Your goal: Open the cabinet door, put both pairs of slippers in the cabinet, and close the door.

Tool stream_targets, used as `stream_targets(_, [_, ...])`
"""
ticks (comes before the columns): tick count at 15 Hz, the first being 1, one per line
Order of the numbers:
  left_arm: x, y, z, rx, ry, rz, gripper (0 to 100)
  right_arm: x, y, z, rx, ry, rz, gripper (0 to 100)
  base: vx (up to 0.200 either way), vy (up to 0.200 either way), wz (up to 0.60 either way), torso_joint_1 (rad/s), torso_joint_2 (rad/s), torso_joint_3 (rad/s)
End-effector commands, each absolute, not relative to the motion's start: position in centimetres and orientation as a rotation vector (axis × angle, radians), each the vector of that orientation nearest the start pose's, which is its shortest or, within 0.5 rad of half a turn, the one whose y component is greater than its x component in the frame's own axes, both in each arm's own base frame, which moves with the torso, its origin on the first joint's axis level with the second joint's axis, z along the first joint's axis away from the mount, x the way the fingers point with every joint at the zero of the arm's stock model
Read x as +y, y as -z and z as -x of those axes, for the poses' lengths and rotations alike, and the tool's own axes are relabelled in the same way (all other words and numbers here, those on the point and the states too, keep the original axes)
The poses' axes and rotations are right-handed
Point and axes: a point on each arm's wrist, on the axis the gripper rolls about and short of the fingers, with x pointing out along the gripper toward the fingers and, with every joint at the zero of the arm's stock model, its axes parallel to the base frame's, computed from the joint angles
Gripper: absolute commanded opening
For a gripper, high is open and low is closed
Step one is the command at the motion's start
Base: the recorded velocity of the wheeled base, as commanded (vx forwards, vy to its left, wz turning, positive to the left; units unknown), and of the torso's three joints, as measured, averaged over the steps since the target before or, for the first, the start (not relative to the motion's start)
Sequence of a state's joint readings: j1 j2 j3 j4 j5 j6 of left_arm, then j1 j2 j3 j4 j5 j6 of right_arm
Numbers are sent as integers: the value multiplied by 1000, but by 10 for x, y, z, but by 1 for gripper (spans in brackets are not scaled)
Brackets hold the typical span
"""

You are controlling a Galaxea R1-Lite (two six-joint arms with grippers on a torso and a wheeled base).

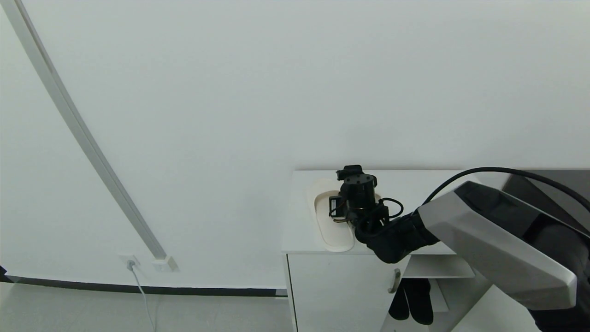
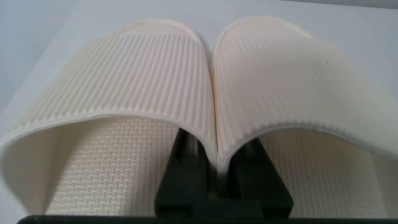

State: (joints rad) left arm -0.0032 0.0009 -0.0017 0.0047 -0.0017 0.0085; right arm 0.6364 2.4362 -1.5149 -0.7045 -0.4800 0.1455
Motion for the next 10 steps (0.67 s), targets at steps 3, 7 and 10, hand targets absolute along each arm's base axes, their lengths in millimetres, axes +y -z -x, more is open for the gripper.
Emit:
stream_targets(3, [0, -75, 23, 5, 5, -8, 0, 261, -137, -365, 163, -218, -40, 0, 0, 0, 0, 0, 0, 0])
stream_targets(7, [0, -75, 23, 5, 5, -8, 0, 226, -163, -293, 223, -386, -17, 0, 0, 0, 0, 0, 0, 0])
stream_targets(10, [0, -75, 23, 5, 5, -8, 0, 193, -174, -245, 257, -519, -28, 0, 0, 0, 0, 0, 0, 0])
